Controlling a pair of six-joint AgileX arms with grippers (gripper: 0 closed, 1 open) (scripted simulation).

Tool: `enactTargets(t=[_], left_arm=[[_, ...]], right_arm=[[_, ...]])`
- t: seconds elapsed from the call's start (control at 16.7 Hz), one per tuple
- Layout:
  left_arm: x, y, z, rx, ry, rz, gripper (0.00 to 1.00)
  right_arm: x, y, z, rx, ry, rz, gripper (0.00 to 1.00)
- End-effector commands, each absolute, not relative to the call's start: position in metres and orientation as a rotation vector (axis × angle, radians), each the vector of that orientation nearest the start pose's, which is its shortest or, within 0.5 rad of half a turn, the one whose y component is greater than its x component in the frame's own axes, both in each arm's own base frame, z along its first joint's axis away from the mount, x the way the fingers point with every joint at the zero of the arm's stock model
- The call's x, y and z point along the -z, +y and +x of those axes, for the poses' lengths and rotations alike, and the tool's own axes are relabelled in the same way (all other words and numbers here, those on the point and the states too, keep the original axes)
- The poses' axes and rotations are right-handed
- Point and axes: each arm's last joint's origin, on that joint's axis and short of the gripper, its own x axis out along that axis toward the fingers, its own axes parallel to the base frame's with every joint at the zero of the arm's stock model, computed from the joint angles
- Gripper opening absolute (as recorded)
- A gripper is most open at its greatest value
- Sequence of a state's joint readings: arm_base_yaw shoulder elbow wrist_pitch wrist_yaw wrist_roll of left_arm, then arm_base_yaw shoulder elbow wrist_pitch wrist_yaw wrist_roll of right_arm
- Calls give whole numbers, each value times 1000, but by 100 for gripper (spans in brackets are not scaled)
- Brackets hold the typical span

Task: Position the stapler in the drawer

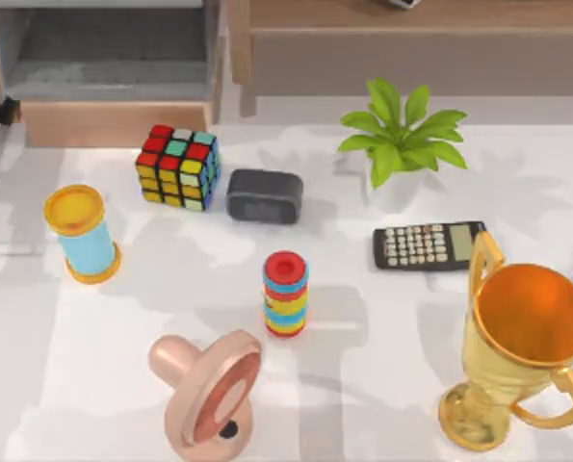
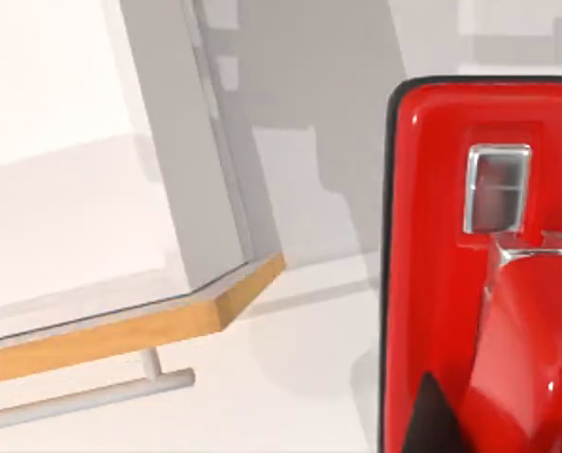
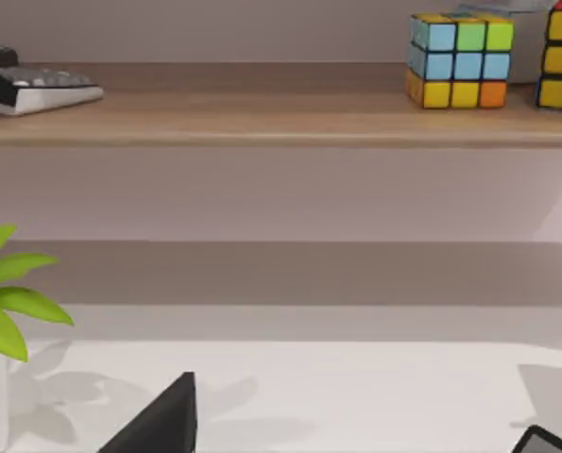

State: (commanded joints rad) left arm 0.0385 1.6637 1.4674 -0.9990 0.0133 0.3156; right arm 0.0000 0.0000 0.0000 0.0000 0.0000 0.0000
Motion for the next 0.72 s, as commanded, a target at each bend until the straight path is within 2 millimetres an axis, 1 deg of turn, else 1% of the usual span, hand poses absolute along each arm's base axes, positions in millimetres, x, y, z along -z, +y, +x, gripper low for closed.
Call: enactTargets(t=[0.18,0.36,0.54,0.72], left_arm=[[-305,34,371,112,1136,212,0],[-312,58,401,66,1122,184,0],[-303,86,426,22,1142,155,0],[-281,116,445,-12,1193,123,0]], right_arm=[[-160,-1,106,0,0,0,100],[-160,-1,106,0,0,0,100],[-160,-1,106,0,0,0,100],[-160,-1,106,0,0,0,100]])
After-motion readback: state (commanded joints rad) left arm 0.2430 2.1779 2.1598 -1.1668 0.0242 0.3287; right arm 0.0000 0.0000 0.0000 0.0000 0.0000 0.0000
